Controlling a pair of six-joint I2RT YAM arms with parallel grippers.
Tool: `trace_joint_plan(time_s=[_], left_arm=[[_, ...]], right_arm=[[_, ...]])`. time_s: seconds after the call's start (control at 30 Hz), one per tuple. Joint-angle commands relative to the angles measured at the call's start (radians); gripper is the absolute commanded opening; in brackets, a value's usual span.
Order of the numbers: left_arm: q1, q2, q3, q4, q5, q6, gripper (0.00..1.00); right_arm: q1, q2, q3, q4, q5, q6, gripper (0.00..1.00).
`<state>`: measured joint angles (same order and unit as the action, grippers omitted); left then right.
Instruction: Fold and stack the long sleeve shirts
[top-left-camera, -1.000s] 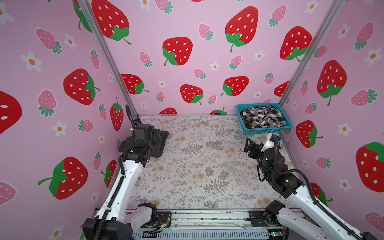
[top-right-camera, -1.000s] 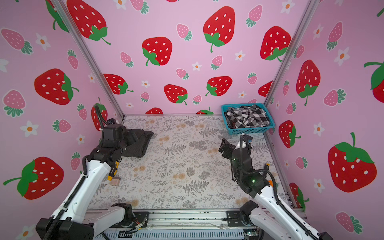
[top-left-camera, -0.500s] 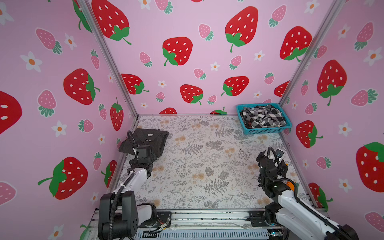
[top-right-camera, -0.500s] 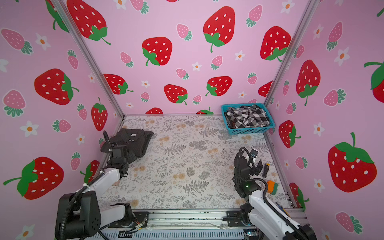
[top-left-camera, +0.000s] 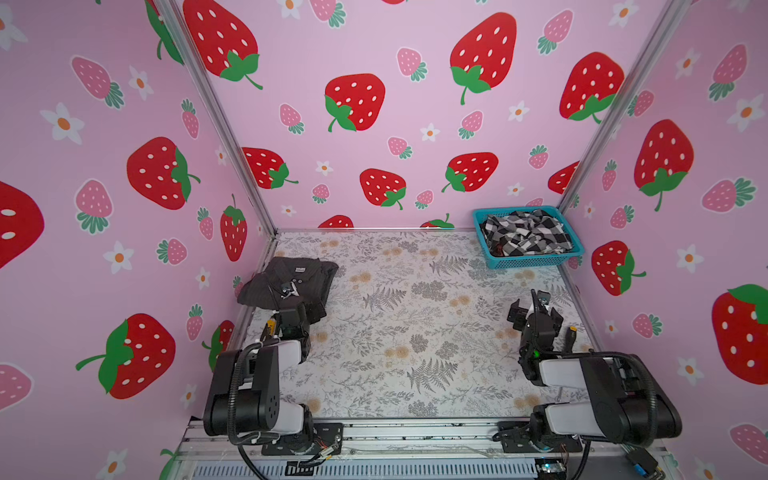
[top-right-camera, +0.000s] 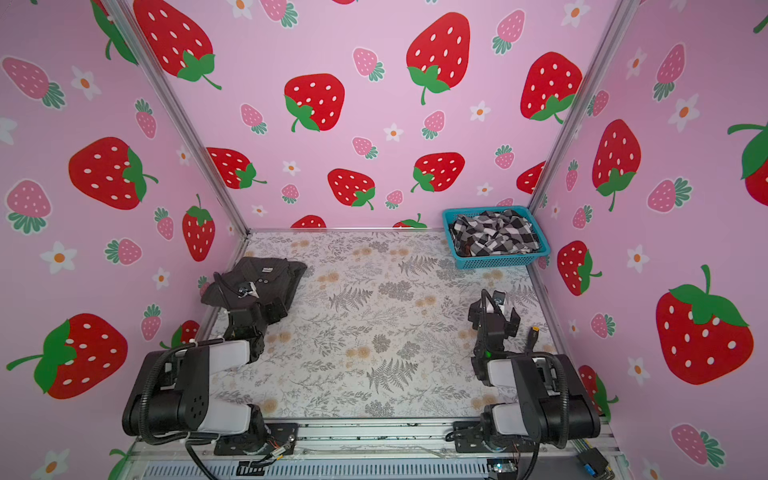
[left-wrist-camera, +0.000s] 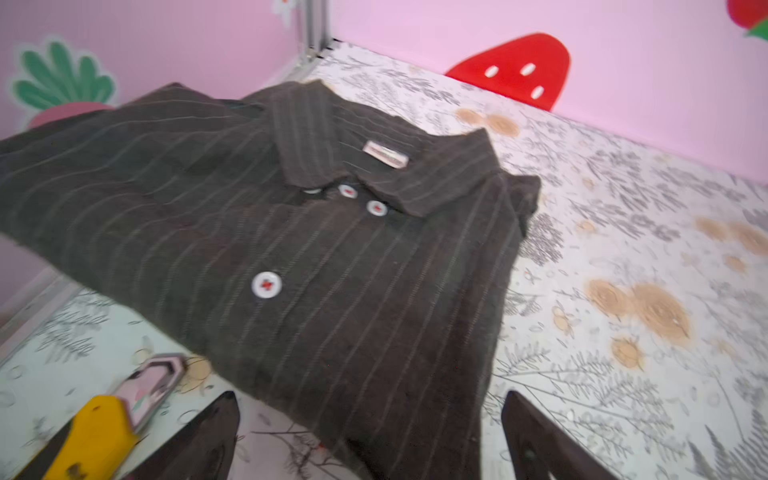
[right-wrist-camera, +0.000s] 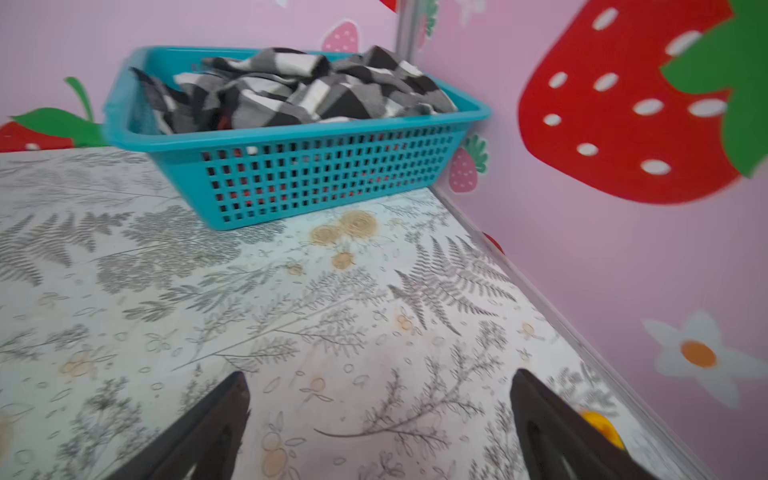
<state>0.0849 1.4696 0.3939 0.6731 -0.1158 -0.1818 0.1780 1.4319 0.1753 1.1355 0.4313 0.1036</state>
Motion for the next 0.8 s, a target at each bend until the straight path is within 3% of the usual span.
trace_joint_plan(time_s=[0.0,0.07,0.13,0.23,0.33,0.77], left_arm=[[-0.035,0.094,0.013,0.219,0.091,0.098,0.99],[-0.04,0.071,0.033,0.128,0.087,0.103,0.99],[-0.041,0.073,0.036,0.137,0.083,0.102,0.99],[-0.047,0.074,0.038,0.128,0.074,0.105,0.99],[-0.106,0.077,0.058,0.094,-0.036,0.143,0.99],[-0.092,0.079,0.057,0.097,-0.003,0.139,0.99]], right_arm=[[-0.055,0.111,-0.003,0.267,-0.199,-0.07,1.0],[-0.06,0.154,0.012,0.299,-0.207,-0.063,1.0],[-0.062,0.134,0.076,0.137,-0.231,-0.07,1.0],[-0.065,0.144,0.085,0.129,-0.232,-0.067,1.0],[-0.063,0.14,0.081,0.138,-0.229,-0.07,1.0],[-0.063,0.14,0.079,0.138,-0.227,-0.07,1.0]])
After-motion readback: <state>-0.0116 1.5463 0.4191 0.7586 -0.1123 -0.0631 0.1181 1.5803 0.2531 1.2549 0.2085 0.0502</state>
